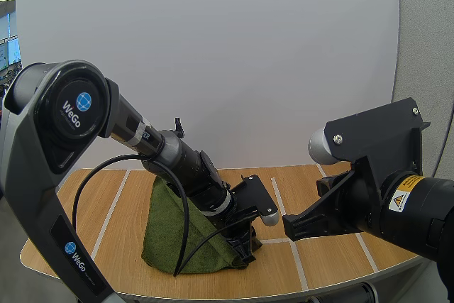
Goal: Fold the towel
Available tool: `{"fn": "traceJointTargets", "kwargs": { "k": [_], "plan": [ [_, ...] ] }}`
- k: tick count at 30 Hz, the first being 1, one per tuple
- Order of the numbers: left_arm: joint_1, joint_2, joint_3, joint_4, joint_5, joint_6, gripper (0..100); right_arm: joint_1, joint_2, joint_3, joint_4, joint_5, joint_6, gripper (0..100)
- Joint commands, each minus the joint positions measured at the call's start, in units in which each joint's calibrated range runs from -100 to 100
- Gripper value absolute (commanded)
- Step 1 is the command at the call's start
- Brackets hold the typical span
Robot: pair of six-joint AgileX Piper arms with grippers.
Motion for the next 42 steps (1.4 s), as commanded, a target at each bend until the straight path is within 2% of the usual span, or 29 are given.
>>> {"fn": "traceJointTargets", "kwargs": {
  "k": [1, 8, 18, 19, 20, 23, 25, 26, 27, 31, 33, 36, 42],
  "plan": [
    [-0.22, -0.02, 0.68, 1.36, -1.19, -0.1, 0, -0.22, -0.42, -1.64, -0.72, 0.0, -0.12, 0],
    [0.0, -1.07, 0.68, 5.86, -2.02, -3.63, 0, -0.22, -0.42, -3.75, -2.08, 0.0, -0.12, 0],
    [0.0, -5.33, -1.16, 8.57, -1.11, -2.62, 1, -0.22, -0.42, -3.75, -1.19, 0.0, -0.12, 0],
    [0.0, -5.33, -1.16, 8.59, -0.55, -2.08, 5, -0.22, -0.42, -3.75, -1.19, 0.0, -0.12, 0],
    [0.0, -5.33, -1.16, 8.59, 0.3, -0.83, 14, -0.22, -0.42, -3.75, -1.19, 0.0, -0.12, 0],
    [0.0, -5.33, -1.16, 8.98, 0.74, 0.95, 46, -0.22, -0.42, -3.75, -1.19, 0.0, -0.12, 0],
    [0.0, -5.33, -1.16, 9.85, 0.2, 3.58, 72, -0.22, -0.42, -3.75, -1.19, 0.0, -0.12, 0],
    [0.0, -5.09, -1.16, 10.81, -0.26, 4.71, 81, -0.22, -0.42, -3.75, -1.08, 0.0, -0.12, 0],
    [0.0, -4.73, -1.16, 11.51, -0.23, 6.4, 85, -0.22, -0.42, -3.75, -1.08, 0.0, -0.12, 0],
    [-0.08, -2.6, -1.16, 18.05, -2.04, 11.58, 85, -0.22, -0.42, -3.75, -1.08, 0.0, -0.12, 0],
    [-0.08, -2.28, -1.47, 18.94, -3.01, 12.67, 85, -0.22, -0.42, -3.75, -1.08, 0.0, -0.12, 0],
    [-0.08, -2.12, -3.01, 17.95, -1.46, 12.79, 85, -0.22, -0.42, -3.75, -0.97, 0.0, -0.12, 0],
    [-0.08, 0.0, -7.8, 11.69, 4.92, 12.79, 85, -0.42, -0.42, -3.75, 0.22, 0.0, -0.12, 0]
  ]
}}
